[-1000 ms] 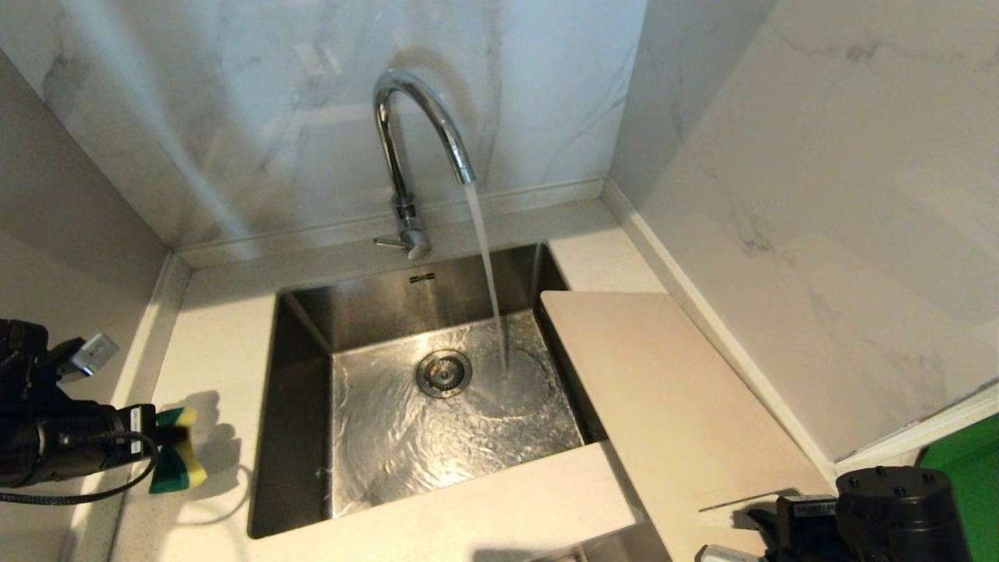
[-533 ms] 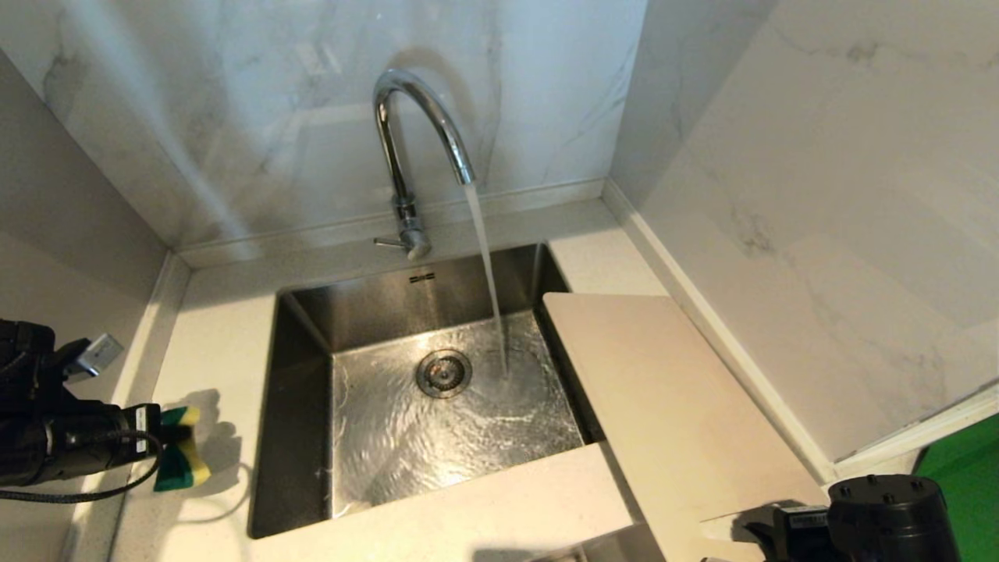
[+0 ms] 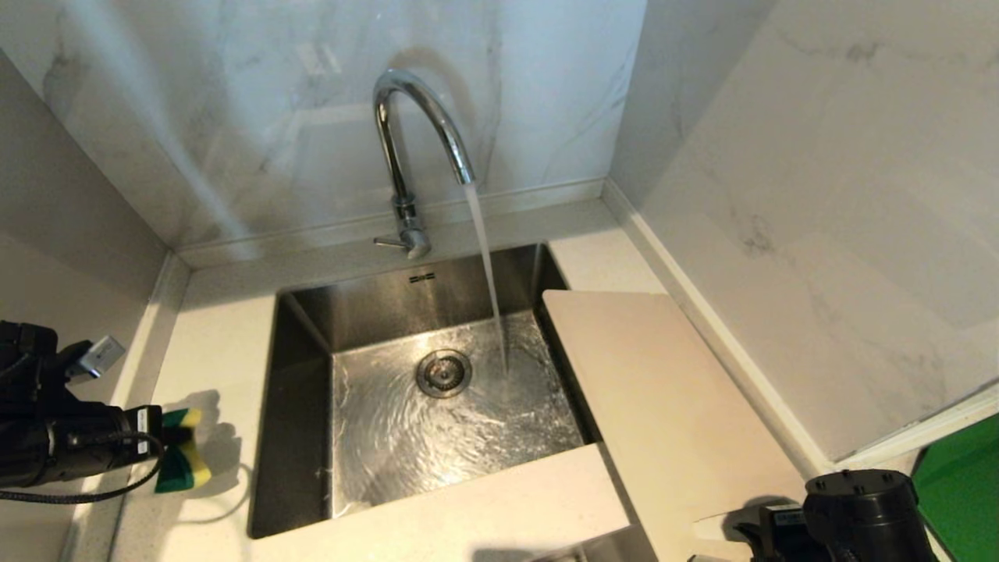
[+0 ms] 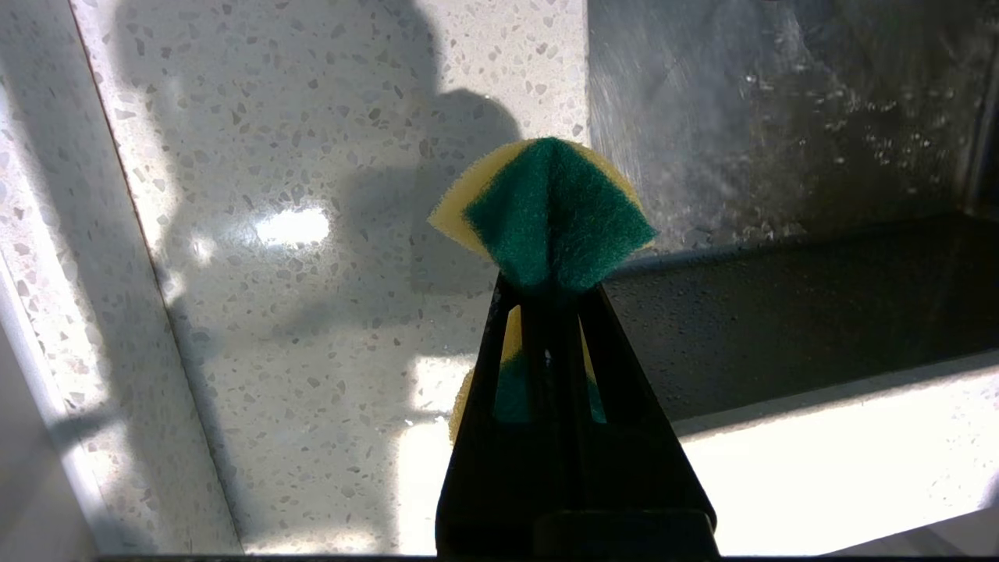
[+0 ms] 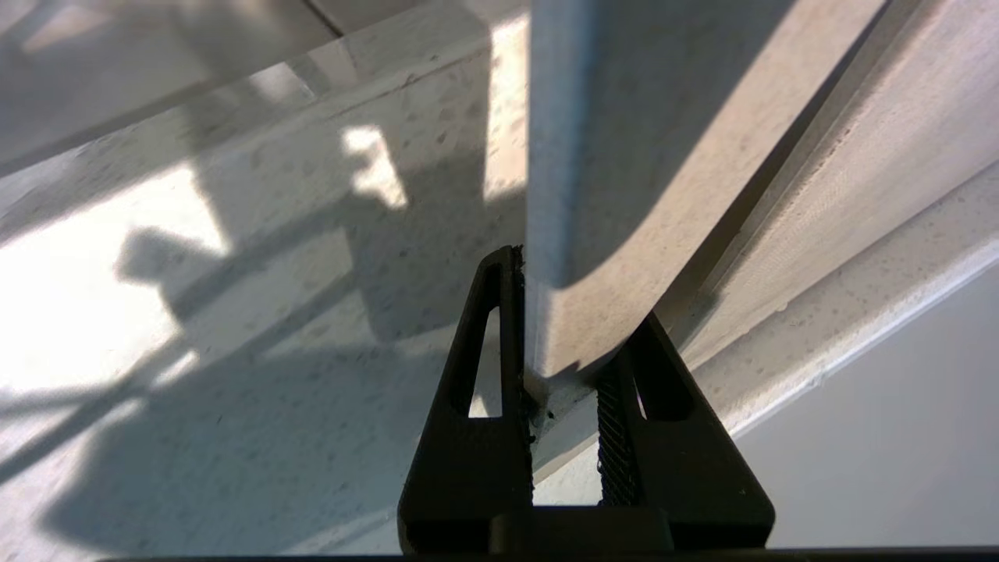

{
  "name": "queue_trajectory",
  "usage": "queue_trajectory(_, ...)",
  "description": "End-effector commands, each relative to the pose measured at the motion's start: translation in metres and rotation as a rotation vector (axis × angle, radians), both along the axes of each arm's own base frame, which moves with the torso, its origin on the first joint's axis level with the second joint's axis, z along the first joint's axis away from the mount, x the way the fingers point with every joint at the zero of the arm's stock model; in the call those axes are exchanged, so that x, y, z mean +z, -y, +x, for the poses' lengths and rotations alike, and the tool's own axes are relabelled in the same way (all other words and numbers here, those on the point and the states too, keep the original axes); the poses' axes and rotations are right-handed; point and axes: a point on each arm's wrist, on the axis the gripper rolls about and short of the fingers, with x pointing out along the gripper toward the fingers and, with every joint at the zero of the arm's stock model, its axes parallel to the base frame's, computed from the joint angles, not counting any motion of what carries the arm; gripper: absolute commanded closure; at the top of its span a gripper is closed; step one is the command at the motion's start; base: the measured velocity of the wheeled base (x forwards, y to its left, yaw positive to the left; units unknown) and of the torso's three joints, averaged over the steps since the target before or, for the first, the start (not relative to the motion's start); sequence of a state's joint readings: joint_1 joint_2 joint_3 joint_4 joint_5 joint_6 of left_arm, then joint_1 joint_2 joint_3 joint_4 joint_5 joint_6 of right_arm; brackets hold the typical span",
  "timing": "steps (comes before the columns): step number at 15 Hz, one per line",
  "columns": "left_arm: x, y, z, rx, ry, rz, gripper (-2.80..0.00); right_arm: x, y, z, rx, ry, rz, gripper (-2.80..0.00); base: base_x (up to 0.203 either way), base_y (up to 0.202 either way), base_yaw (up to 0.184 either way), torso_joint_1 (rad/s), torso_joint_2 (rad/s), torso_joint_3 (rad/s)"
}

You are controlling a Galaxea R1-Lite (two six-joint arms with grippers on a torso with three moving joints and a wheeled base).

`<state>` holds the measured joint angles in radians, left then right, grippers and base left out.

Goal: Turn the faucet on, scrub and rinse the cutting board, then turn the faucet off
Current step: Put down the cutting board

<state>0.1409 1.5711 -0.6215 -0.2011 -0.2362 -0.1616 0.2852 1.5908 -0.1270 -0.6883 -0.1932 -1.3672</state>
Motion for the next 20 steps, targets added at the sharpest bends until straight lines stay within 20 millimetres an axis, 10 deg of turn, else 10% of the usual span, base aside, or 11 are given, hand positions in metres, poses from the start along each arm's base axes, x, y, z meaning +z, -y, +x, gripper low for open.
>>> queue_trajectory(1,0.000,0.000,0.000,0.000,0.000,-0.002,0.00,-0.008,-0.003,0.008,0.006,-0.015,-0.012,0.00,0.000,0.000,0.000,0.000,0.00,0.000)
queue_trajectory(20,-0.004,-0.001,0.004,0.000,-0.006,-0.003,0.00,-0.023,-0.011,0.019,0.018,0.001,-0.033,0.00,0.000,0.000,0.000,0.000,0.00,0.000)
